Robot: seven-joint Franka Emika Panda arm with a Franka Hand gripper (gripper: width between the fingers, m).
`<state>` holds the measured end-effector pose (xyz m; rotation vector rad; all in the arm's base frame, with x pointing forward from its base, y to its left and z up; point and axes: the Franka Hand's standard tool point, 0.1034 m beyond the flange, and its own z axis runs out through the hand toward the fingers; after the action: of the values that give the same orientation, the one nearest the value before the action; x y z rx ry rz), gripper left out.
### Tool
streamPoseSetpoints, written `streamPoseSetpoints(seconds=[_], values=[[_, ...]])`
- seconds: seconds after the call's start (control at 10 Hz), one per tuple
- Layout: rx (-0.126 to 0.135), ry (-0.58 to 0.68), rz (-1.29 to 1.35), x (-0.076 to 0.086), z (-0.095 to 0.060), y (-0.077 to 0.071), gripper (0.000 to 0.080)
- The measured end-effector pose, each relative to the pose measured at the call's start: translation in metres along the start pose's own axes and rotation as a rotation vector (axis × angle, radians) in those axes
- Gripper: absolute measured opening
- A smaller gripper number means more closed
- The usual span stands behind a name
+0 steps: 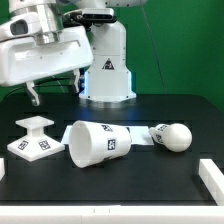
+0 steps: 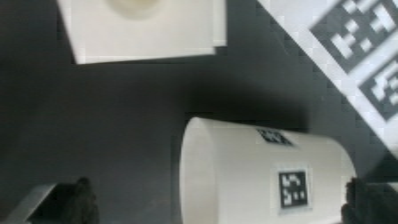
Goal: Assemble lamp
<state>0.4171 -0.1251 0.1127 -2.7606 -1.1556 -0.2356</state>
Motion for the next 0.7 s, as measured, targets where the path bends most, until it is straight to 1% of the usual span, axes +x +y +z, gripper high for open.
streamPoseSetpoints(seconds=[0.4,0.5,0.6,0.7], values=[[0.001,-0.005,-0.015,-0.003,0.001,0.0,0.0699],[-0.033,-0.055,-0.011,-0.013,0.002,0.01,0.0699],[-0.086,-0.114,0.058,-0.022,0.005,0.02,0.0699],[-0.131,-0.14,0.124,-0.034,0.013,0.023,0.0699]])
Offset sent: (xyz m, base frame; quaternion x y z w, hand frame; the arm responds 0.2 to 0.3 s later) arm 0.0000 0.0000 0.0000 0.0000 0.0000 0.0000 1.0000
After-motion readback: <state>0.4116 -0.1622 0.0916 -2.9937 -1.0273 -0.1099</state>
